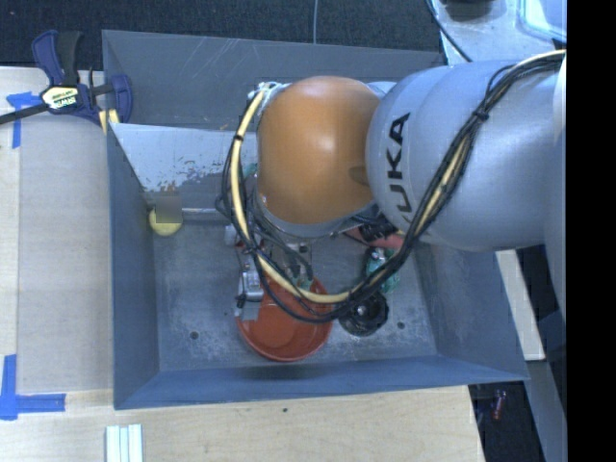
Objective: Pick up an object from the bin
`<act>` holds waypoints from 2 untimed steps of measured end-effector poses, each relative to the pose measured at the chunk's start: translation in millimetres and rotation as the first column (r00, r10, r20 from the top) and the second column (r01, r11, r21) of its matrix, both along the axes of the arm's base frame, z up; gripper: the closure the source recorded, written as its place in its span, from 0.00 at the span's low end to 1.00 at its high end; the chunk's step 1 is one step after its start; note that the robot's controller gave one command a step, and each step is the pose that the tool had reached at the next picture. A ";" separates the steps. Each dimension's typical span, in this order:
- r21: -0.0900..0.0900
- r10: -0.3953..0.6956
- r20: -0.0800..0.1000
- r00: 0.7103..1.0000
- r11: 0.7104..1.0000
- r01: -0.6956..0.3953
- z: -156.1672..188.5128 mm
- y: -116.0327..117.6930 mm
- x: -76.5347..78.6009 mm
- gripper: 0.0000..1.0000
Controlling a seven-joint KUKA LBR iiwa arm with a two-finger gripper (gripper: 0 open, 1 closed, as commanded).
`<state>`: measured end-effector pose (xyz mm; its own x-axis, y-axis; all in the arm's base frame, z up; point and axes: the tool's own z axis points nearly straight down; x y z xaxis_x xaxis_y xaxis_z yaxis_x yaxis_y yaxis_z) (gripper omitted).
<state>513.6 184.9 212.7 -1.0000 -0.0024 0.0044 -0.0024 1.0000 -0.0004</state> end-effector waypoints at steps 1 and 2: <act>0.002 -0.003 0.007 1.000 1.000 0.003 3.4 -0.7 1.9 0.00; 0.001 0.172 0.009 0.985 0.985 -0.172 -54.8 -32.9 1.9 0.00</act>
Offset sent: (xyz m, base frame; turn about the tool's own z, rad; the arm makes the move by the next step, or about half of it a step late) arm 0.0007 -0.0818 -0.1427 -0.4235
